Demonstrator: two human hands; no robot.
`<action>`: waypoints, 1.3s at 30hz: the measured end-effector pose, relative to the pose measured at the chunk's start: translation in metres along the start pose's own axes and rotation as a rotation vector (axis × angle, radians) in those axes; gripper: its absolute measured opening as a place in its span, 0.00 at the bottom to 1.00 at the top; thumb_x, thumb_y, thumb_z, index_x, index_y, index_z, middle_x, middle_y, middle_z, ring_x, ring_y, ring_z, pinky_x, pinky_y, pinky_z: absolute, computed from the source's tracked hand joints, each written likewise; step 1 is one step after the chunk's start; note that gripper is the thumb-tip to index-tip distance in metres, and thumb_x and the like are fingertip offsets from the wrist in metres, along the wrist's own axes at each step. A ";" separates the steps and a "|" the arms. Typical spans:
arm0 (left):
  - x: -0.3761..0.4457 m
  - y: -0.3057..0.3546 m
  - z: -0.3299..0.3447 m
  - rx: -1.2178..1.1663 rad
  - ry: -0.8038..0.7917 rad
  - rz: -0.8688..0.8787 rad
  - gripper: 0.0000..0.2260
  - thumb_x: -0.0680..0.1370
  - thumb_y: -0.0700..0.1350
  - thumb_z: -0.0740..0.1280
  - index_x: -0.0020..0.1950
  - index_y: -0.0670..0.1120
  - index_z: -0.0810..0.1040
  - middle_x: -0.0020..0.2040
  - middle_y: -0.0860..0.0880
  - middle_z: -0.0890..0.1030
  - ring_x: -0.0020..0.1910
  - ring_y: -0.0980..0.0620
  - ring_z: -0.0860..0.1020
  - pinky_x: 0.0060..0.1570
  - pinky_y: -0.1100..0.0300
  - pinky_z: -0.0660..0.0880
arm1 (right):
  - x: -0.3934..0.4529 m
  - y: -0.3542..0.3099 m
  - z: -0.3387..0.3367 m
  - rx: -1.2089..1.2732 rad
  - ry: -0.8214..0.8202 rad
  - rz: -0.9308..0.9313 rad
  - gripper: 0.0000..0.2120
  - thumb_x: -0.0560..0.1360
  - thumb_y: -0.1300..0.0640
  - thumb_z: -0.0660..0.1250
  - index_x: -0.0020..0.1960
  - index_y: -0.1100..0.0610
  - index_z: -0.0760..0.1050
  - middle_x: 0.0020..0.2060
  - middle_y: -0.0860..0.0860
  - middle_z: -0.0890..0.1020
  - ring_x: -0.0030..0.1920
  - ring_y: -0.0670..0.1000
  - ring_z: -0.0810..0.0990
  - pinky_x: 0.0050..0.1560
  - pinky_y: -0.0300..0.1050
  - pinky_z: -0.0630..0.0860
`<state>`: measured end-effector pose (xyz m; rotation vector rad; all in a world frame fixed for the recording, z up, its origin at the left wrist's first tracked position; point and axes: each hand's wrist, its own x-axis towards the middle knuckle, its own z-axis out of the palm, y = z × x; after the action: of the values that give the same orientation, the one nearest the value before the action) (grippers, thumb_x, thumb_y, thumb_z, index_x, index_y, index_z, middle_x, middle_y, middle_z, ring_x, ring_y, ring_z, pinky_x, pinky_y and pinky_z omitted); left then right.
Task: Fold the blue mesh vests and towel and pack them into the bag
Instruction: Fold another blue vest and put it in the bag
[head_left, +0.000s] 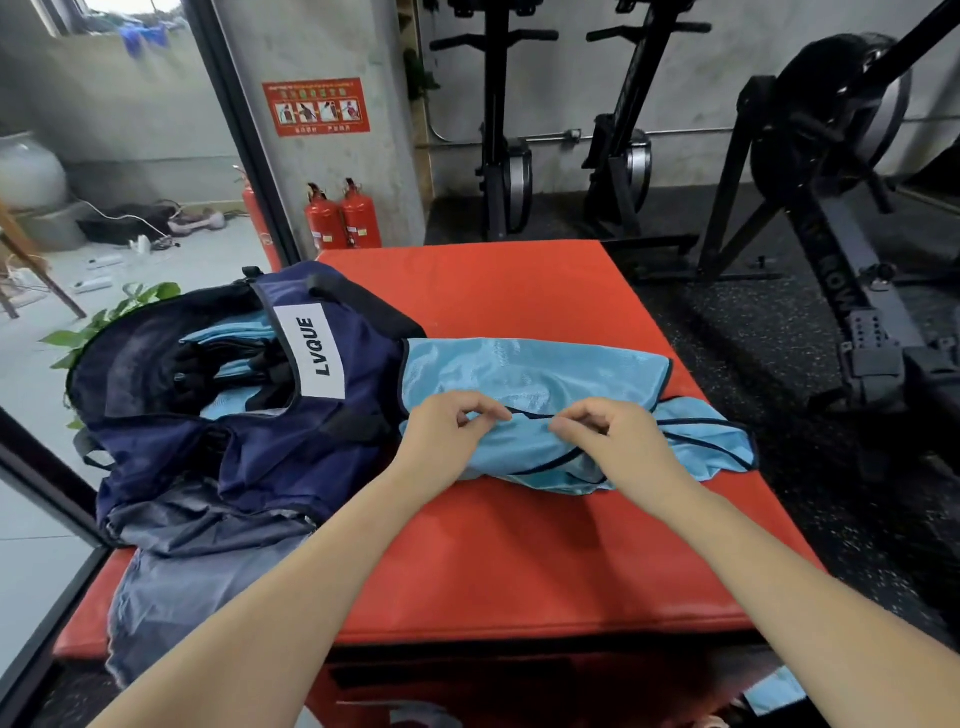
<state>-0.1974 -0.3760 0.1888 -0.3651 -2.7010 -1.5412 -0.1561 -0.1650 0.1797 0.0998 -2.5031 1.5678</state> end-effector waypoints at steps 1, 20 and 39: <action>-0.001 -0.002 0.001 0.074 0.006 0.037 0.08 0.78 0.41 0.70 0.45 0.52 0.86 0.36 0.53 0.77 0.31 0.59 0.72 0.35 0.69 0.70 | 0.000 0.003 -0.004 -0.004 0.008 0.017 0.02 0.74 0.54 0.74 0.42 0.49 0.83 0.35 0.49 0.84 0.33 0.44 0.77 0.38 0.39 0.71; -0.039 0.009 0.048 0.396 0.075 0.377 0.06 0.76 0.46 0.69 0.52 0.51 0.81 0.48 0.56 0.81 0.49 0.55 0.78 0.49 0.58 0.74 | -0.011 -0.001 -0.025 0.205 -0.127 0.161 0.17 0.65 0.54 0.81 0.52 0.53 0.82 0.47 0.51 0.86 0.50 0.46 0.84 0.54 0.38 0.78; -0.042 -0.005 -0.044 0.411 0.346 0.373 0.12 0.77 0.35 0.65 0.55 0.47 0.83 0.52 0.53 0.81 0.52 0.54 0.78 0.54 0.65 0.70 | -0.030 -0.004 -0.094 -0.154 0.268 -0.085 0.08 0.70 0.62 0.77 0.42 0.50 0.83 0.38 0.44 0.84 0.37 0.41 0.78 0.41 0.30 0.73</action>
<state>-0.1622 -0.4238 0.2021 -0.4962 -2.4153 -0.8402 -0.1143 -0.0837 0.2174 -0.0244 -2.3648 1.2592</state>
